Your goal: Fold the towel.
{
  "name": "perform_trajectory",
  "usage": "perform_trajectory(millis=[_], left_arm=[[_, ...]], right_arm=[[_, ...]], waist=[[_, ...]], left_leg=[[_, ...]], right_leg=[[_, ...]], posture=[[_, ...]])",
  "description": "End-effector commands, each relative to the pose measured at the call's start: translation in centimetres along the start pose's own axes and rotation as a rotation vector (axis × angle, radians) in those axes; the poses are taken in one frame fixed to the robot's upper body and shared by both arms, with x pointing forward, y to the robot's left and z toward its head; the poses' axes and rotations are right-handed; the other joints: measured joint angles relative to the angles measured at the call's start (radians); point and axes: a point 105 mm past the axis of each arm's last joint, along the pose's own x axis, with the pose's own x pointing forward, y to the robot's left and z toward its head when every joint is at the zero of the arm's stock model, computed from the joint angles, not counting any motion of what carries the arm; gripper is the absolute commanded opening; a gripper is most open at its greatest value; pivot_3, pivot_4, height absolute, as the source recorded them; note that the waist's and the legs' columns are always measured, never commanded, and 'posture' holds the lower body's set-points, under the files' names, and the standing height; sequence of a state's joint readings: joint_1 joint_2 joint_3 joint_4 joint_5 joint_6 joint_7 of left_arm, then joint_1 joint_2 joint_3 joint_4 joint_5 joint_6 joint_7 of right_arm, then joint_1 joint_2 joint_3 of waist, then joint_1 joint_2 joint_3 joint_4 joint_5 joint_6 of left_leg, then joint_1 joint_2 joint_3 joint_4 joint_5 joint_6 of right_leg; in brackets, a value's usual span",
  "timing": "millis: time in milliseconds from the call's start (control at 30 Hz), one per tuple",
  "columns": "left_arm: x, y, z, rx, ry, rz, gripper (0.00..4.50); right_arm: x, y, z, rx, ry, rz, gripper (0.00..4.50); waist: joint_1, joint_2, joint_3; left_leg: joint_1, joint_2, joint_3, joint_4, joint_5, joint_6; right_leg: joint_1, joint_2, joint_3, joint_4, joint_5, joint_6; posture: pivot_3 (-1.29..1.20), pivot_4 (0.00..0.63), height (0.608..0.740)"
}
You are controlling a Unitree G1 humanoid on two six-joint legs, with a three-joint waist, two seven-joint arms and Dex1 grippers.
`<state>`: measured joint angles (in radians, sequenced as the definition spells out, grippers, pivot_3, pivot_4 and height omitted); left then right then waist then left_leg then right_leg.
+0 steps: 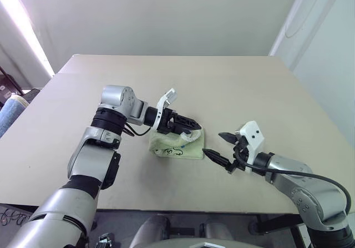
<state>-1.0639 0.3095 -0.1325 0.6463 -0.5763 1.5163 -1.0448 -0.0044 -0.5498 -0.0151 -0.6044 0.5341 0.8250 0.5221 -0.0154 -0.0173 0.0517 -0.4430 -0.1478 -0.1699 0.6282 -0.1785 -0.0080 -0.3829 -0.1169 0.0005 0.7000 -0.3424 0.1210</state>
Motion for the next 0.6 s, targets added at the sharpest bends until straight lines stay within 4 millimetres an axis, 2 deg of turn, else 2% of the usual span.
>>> perform_trajectory(millis=[33,133,267,367,467,600], left_arm=[[-1.3,-1.6,1.7,0.069,-0.058,-0.023,3.59],[-2.6,-1.6,2.6,0.114,-0.101,-0.002,3.59],[-5.2,-1.3,4.4,0.193,-0.195,0.053,3.59],[-6.7,-0.3,5.1,0.255,-0.231,0.126,3.59],[-8.0,1.3,5.0,0.335,-0.206,0.228,3.59],[-8.9,3.1,3.1,0.536,-0.051,0.308,3.59]], right_arm=[[-0.2,0.6,1.7,-0.038,-0.065,0.030,4.50],[-0.1,0.5,2.3,0.019,-0.086,0.036,4.50],[-0.1,0.5,4.4,0.164,-0.157,0.079,4.50],[0.2,1.0,5.4,0.207,-0.172,0.111,4.50],[1.1,1.3,7.1,0.236,-0.204,0.129,4.50],[3.1,1.2,8.5,0.214,-0.200,0.107,4.50]], waist=[[0.000,0.000,0.000],[-0.003,0.000,0.000],[-0.002,0.000,0.000],[0.001,0.000,0.000],[-0.001,0.000,0.000],[-0.007,0.000,0.000]], left_leg=[[0.000,0.000,0.000,0.000,0.000,0.000],[0.000,0.000,0.000,0.000,0.000,0.000],[0.000,0.001,0.000,0.000,0.000,0.000],[0.000,0.000,0.000,0.000,0.000,0.000],[0.000,0.000,0.000,-0.002,0.000,0.000],[0.000,0.000,0.001,-0.002,0.000,0.000]], right_leg=[[0.000,0.000,0.000,0.000,0.000,0.000],[0.000,0.000,0.000,0.000,0.000,0.000],[0.000,0.000,0.000,0.000,-0.001,-0.003],[0.000,0.000,0.000,0.000,-0.001,-0.003],[-0.001,-0.001,0.000,0.000,-0.001,-0.003],[-0.003,-0.001,0.001,0.000,-0.001,-0.004]], posture=[[0.00,0.000,0.692],[0.00,0.000,0.692],[0.00,0.000,0.692],[0.00,0.000,0.692],[0.00,0.000,0.692],[0.00,0.000,0.692]])
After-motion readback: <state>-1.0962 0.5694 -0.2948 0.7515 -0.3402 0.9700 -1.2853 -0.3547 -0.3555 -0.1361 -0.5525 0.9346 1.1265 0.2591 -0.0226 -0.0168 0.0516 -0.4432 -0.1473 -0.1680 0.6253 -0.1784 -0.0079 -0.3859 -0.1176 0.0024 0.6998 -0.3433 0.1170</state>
